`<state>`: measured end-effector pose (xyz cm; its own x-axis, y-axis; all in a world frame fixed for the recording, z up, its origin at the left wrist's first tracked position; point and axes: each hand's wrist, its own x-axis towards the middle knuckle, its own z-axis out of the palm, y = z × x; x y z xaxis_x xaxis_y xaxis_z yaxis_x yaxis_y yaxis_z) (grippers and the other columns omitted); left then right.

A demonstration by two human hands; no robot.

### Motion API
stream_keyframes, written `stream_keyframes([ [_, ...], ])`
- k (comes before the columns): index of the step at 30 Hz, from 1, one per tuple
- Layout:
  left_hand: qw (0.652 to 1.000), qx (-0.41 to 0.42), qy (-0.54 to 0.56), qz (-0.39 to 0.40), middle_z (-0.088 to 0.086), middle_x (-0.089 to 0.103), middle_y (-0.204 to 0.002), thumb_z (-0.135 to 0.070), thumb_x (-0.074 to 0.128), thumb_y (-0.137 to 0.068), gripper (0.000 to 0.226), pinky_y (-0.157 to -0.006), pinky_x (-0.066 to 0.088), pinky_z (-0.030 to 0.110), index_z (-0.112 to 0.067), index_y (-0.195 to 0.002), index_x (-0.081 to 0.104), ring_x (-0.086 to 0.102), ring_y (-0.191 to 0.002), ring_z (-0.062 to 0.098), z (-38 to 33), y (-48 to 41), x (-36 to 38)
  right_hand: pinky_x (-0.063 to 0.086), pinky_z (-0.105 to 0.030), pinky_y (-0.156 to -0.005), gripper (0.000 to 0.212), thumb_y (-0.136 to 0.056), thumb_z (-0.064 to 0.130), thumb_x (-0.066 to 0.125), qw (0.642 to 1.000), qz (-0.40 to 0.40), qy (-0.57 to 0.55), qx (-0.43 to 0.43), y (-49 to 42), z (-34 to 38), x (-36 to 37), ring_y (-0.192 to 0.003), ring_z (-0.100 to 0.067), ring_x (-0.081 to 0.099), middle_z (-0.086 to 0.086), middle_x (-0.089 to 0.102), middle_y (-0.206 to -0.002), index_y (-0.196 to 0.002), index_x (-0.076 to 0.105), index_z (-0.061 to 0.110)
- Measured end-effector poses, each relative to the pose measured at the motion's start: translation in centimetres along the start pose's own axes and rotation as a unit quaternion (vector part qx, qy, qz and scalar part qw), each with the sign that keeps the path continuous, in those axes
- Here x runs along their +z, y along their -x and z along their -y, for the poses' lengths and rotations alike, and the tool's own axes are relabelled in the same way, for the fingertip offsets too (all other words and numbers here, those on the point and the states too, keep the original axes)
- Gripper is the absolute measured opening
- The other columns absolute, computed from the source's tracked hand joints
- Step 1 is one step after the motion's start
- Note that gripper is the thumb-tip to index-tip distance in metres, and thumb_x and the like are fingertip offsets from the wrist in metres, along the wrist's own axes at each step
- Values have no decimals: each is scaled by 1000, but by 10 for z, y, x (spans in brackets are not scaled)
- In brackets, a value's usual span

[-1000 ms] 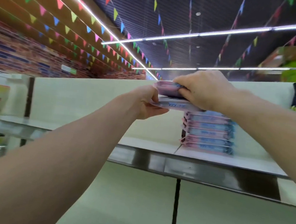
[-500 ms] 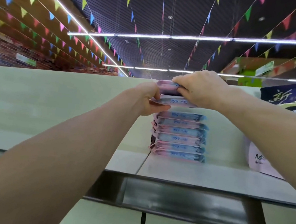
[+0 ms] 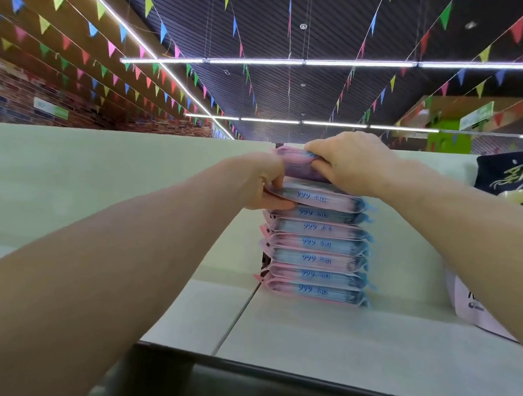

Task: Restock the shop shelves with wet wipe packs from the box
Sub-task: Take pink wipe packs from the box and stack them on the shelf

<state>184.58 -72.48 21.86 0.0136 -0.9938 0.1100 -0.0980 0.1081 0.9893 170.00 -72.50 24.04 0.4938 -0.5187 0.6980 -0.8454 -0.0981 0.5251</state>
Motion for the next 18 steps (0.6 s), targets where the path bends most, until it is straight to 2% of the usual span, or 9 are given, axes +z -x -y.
stream_keyframes([
  [3,1000,6,-7,24,18,49,-98,11,46,-87,17,-73,58,36,-5,-94,44,60,-101,35,-2,4,0,45,-38,-82,34,-102,30,38,1000,4,-10,4,1,-1,2,-110,-29,57,-6,63,-122,-129,54,17],
  [6,997,32,-41,50,17,51,-114,12,56,-83,41,-77,59,37,-4,-120,48,59,-107,33,-2,2,3,46,-39,-84,34,-101,29,38,1000,7,-18,5,2,-1,2,-111,-29,56,-6,62,-123,-129,54,18],
  [8,991,56,-116,37,14,58,-103,5,64,-85,36,-73,59,32,-3,-119,52,65,-89,23,0,1,7,45,-39,-83,34,-102,29,37,1000,8,-17,8,1,-3,1,-112,-29,56,-6,62,-123,-129,54,17],
  [9,983,75,-164,18,12,59,-94,-2,67,-86,29,-68,59,29,-4,-111,54,63,-75,19,1,1,9,45,-39,-83,33,-101,30,38,1000,7,-18,11,0,-4,0,-111,-29,56,-6,62,-122,-128,54,17],
  [11,956,123,-263,-39,7,54,-79,-16,72,-85,24,-54,50,24,-7,-91,50,53,-58,15,3,0,10,46,-39,-83,32,-101,30,38,1000,-2,-21,12,-2,-8,-2,-107,-30,58,-6,64,-118,-125,55,18],
  [13,922,175,-337,-78,4,49,-73,-25,71,-85,30,-50,41,24,-10,-83,46,47,-59,15,6,-7,9,49,-40,-82,30,-100,30,38,1000,-10,-24,9,-4,-12,-4,-101,-30,60,-5,65,-112,-121,56,20],
  [16,855,232,-449,-119,0,50,-75,-36,68,-83,30,-69,46,28,-15,-82,47,55,-76,19,9,-16,10,49,-41,-82,29,-100,31,38,1000,-12,-27,6,-4,-14,-3,-99,-30,60,-6,66,-110,-120,56,20],
  [18,809,256,-510,-139,-1,59,-86,-47,65,-80,33,-83,49,35,-18,-94,58,60,-91,22,9,-20,14,48,-39,-82,30,-100,31,38,1000,-11,-29,3,-2,-16,-2,-102,-30,60,-6,65,-112,-122,56,20],
])
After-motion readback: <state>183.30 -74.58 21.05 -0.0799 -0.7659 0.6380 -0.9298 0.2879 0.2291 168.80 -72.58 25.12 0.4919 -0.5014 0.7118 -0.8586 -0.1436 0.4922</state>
